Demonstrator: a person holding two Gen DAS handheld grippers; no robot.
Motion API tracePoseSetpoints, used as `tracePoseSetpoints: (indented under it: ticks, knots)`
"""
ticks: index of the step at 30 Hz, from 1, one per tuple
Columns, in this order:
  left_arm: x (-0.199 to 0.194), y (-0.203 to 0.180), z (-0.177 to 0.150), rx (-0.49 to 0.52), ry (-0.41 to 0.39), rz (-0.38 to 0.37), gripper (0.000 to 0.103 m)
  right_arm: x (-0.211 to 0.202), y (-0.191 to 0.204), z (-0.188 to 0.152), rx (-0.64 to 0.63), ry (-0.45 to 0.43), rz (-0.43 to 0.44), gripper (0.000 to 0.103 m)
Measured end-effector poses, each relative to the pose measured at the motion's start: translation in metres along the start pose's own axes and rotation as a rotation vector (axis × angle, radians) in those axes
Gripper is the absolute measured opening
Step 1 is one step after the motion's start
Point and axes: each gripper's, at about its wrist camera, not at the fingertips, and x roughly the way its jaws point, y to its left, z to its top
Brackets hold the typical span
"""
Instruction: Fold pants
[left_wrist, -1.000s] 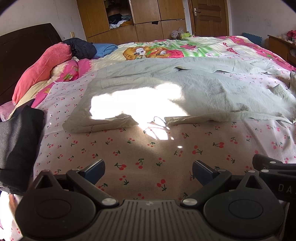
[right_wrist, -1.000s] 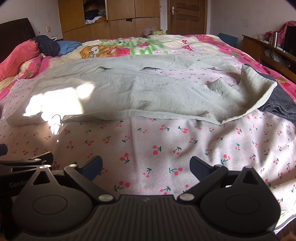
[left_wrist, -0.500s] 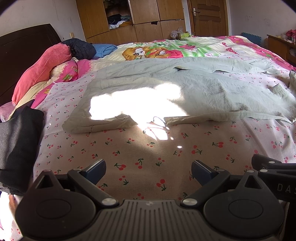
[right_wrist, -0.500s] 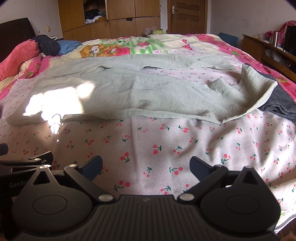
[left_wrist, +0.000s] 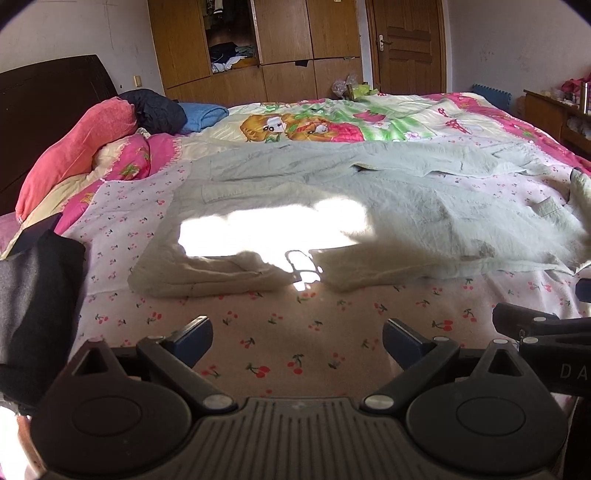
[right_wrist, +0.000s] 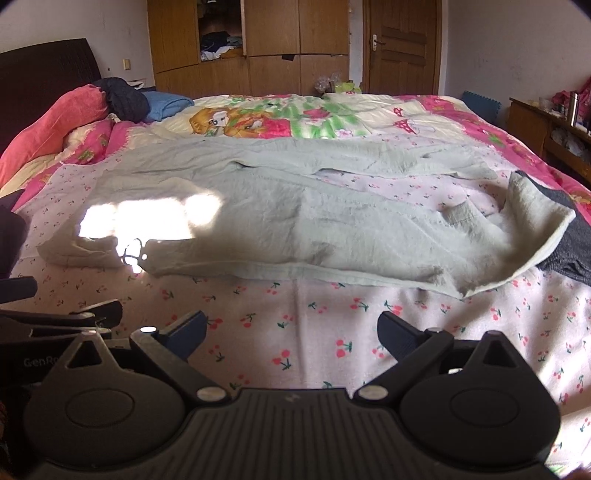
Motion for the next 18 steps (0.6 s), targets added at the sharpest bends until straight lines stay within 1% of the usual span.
tracePoseSetpoints:
  ticks: [3, 4, 6, 8, 9, 11, 12, 13, 14, 16, 18]
  knots:
    - [0.005, 0.034, 0.013, 0.037, -0.069, 0.042, 0.103, 0.012, 0.021, 0.019, -0.066, -0.017, 0.058, 0.098]
    - [0.010, 0.046, 0.016, 0.055, -0.083, 0.050, 0.103, 0.019, 0.030, 0.024, -0.097, -0.020, 0.083, 0.097]
    - [0.024, 0.069, 0.018, 0.106, -0.090, 0.063, 0.103, 0.033, 0.046, 0.033, -0.166, -0.023, 0.125, 0.093]
    - [0.040, 0.087, 0.017, 0.212, -0.078, 0.051, 0.103, 0.049, 0.064, 0.042, -0.232, -0.006, 0.179, 0.091]
    - [0.050, 0.093, 0.014, 0.285, -0.077, 0.062, 0.103, 0.055, 0.071, 0.045, -0.256, 0.000, 0.209, 0.087]
    - [0.068, 0.100, 0.007, 0.433, -0.073, 0.091, 0.103, 0.071, 0.090, 0.051, -0.346, 0.010, 0.273, 0.084]
    - [0.078, 0.103, 0.005, 0.499, -0.060, 0.087, 0.103, 0.078, 0.099, 0.053, -0.395, 0.016, 0.288, 0.082]
    - [0.086, 0.104, 0.003, 0.541, -0.045, 0.078, 0.100, 0.086, 0.109, 0.054, -0.445, 0.027, 0.302, 0.081]
    - [0.098, 0.106, 0.003, 0.592, -0.020, 0.054, 0.094, 0.092, 0.114, 0.054, -0.472, 0.038, 0.312, 0.076]
    - [0.110, 0.106, 0.002, 0.655, -0.001, -0.004, 0.088, 0.108, 0.127, 0.055, -0.520, 0.079, 0.353, 0.066]
    - [0.117, 0.107, 0.003, 0.696, -0.024, -0.019, 0.085, 0.122, 0.137, 0.054, -0.555, 0.114, 0.351, 0.045]
